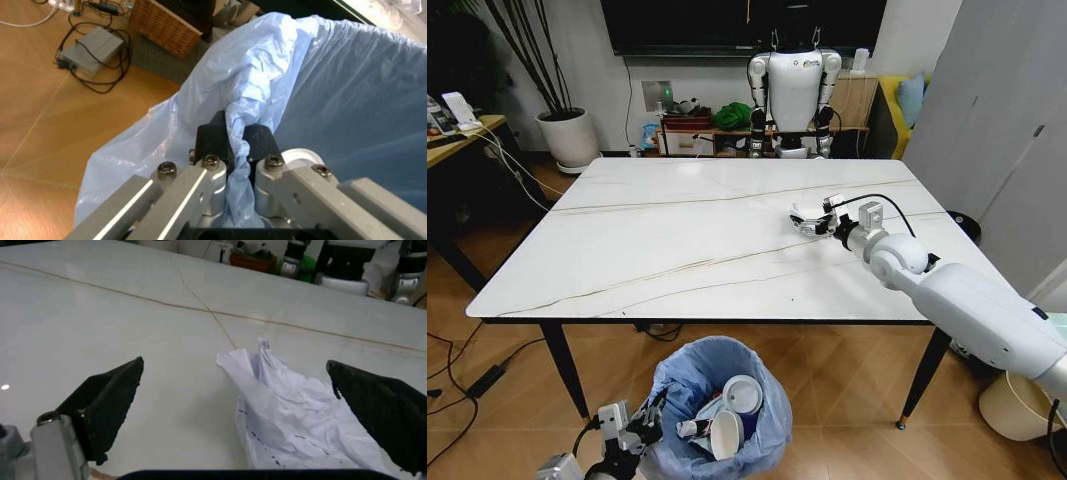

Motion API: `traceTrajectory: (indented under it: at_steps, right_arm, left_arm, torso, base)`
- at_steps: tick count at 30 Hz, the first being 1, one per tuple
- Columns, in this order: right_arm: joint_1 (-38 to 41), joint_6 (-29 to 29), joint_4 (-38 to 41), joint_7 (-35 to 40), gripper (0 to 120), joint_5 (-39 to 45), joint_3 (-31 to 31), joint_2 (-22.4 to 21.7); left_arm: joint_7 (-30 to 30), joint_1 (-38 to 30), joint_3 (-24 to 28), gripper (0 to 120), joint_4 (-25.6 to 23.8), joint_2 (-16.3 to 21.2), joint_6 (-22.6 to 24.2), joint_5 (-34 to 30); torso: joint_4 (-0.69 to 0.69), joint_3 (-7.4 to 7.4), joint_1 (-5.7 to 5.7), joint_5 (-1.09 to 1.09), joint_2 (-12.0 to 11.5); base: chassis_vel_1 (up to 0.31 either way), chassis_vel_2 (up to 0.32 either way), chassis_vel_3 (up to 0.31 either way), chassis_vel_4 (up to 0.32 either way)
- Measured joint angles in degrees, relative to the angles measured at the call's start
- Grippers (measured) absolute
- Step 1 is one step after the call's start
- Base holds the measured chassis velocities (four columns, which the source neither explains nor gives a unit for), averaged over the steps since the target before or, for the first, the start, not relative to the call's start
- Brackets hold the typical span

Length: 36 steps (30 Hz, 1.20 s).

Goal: Pick up the trash bin and place the trash from the table into it.

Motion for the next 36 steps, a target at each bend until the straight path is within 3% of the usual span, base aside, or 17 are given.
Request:
traceTrajectory:
  at_steps: [8, 11, 18, 20, 22, 23, 29, 32, 36]
  right_arm:
    - [1.9, 0.8, -4.1, -1.3, 90, -0.5, -2.1, 2.4]
    - [2.1, 1.1, -5.9, -2.2, 74, -0.6, -2.7, 2.6]
    - [2.1, 1.3, -7.0, -2.6, 57, -0.5, -3.0, 2.7]
    - [2.3, 1.5, -7.7, -2.8, 43, -0.5, -3.2, 2.7]
    - [2.4, 1.5, -7.8, -2.9, 43, -0.5, -3.3, 2.7]
    - [2.5, 1.6, -8.2, -3.0, 33, -0.5, -3.4, 2.7]
    - [2.8, 1.7, -8.6, -3.5, 15, -0.5, -3.7, 2.5]
    - [2.8, 1.7, -8.3, -3.5, 0, -0.5, -3.8, 2.2]
    - [2.7, 1.7, -6.8, -3.5, 0, 0.3, -4.1, 1.5]
  left_arm:
    - [-0.1, -0.1, -0.4, 0, 0.0, -0.1, -0.1, -0.2]
    - [-0.1, -0.2, -0.4, 0, 0.2, -0.2, -0.2, -0.3]
    - [-0.2, -0.5, -0.4, 0, 0.4, -0.2, -0.2, -0.5]
    - [-0.2, -0.6, -0.4, 0, 0.5, -0.2, -0.2, -0.6]
    - [-0.2, -0.6, -0.4, 0, 0.5, -0.2, -0.2, -0.6]
    - [-0.3, -0.6, -0.4, 0, 0.5, -0.2, -0.2, -0.6]
    - [-0.3, -0.7, -0.4, 0, 0.6, -0.1, -0.2, -0.8]
    - [-0.4, -0.9, 0.0, 0, 0.6, -0.1, -0.2, -0.8]
    - [-0.5, -1.0, 0.6, 0, 0.6, 0.0, -0.2, -1.0]
  torso:
    - [0.00, 0.00, 0.00, 0.00, 0.0]
    - [-0.01, 0.00, 0.00, 0.01, 0.0]
    - [-0.01, 0.00, 0.00, 0.00, 0.0]
    - [-0.01, 0.00, -0.01, 0.00, 0.0]
    - [0.00, 0.00, -0.01, 0.00, 0.0]
    - [-0.01, 0.00, -0.01, 0.01, 0.0]
    - [-0.01, 0.00, -0.01, 0.01, 0.0]
    - [-0.01, 0.00, -0.01, 0.00, 0.0]
    - [0.00, 0.00, -0.01, 0.01, 0.0]
  base:
    - [0.000, 0.000, 0.000, 0.000]
    - [0.000, 0.000, 0.000, 0.000]
    - [0.000, 0.000, 0.000, 0.000]
    - [0.000, 0.000, 0.000, 0.000]
    - [0.000, 0.000, 0.000, 0.000]
    - [0.000, 0.000, 0.000, 0.000]
    - [0.000, 0.000, 0.000, 0.000]
    - [0.000, 0.000, 0.000, 0.000]
    - [0.000, 0.000, 0.000, 0.000]
